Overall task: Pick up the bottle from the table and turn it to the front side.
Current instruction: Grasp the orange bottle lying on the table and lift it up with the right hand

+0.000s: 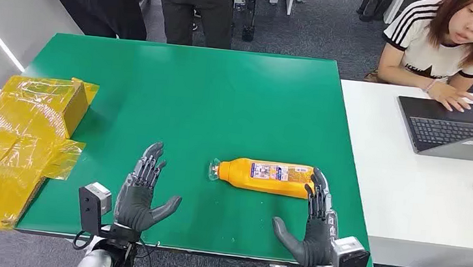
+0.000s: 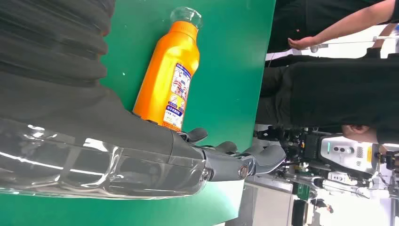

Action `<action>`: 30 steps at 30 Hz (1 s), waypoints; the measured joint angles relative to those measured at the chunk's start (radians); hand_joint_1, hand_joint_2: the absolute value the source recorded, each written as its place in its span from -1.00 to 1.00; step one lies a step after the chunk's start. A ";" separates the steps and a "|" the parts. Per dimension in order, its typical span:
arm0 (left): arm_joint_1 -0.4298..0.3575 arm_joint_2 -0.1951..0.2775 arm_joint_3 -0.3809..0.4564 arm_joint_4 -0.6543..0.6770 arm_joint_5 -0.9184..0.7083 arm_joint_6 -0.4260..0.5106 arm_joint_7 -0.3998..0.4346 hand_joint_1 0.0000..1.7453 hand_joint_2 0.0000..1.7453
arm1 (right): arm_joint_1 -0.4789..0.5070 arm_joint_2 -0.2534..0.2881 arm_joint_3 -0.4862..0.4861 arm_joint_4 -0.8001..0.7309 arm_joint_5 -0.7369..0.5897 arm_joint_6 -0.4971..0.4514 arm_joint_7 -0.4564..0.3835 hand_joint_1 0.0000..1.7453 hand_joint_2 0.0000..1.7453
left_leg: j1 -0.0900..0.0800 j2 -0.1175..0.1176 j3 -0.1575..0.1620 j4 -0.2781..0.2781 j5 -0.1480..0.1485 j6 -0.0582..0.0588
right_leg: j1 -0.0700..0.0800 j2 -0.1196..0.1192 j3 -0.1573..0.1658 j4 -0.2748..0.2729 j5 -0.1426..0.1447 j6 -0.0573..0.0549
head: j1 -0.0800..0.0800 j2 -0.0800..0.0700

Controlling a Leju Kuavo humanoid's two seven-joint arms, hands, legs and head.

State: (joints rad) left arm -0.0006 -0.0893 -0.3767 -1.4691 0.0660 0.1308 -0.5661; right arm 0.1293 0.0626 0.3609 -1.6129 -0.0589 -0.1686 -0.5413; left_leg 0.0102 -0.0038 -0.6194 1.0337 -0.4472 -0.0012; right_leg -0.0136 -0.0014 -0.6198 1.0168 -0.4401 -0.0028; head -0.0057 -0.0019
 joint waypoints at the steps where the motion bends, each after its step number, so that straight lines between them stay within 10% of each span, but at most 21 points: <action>1: 0.000 -0.001 0.001 0.000 0.000 0.000 0.000 -1.00 1.00 | 0.000 0.000 0.000 0.000 0.002 0.000 0.000 -1.00 1.00 | 0.000 0.000 0.000 0.000 0.000 0.000 | 0.000 0.000 0.000 0.000 0.000 0.000 | 0.000 0.000; 8: -0.008 -0.010 0.007 0.000 -0.006 0.002 0.003 -1.00 1.00 | -0.022 -0.002 -0.006 -0.026 0.202 -0.055 0.023 -1.00 1.00 | 0.000 0.001 0.000 0.000 0.000 0.000 | 0.000 0.000 0.000 0.000 0.000 0.000 | 0.000 0.000; 17: -0.049 -0.029 0.008 0.010 -0.034 -0.062 0.005 -1.00 1.00 | -0.279 -0.103 -0.022 0.096 0.573 -0.024 0.261 -1.00 1.00 | 0.000 0.002 0.000 0.001 0.001 0.001 | 0.000 0.002 0.000 0.000 0.003 0.000 | 0.000 0.000; 30: -0.102 -0.032 0.008 0.033 -0.039 -0.092 0.023 -1.00 1.00 | -0.674 -0.162 0.075 0.521 0.559 0.235 0.373 -1.00 1.00 | 0.000 0.001 0.000 0.001 0.003 0.001 | 0.000 0.001 0.000 0.001 0.003 0.000 | 0.000 0.000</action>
State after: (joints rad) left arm -0.1031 -0.1214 -0.3685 -1.4363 0.0271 0.0392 -0.5432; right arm -0.5449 -0.0991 0.4354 -1.0921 0.4996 0.0665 -0.1682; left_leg 0.0104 -0.0023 -0.6189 1.0349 -0.4443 0.0000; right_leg -0.0134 0.0000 -0.6196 1.0173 -0.4374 -0.0027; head -0.0056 -0.0019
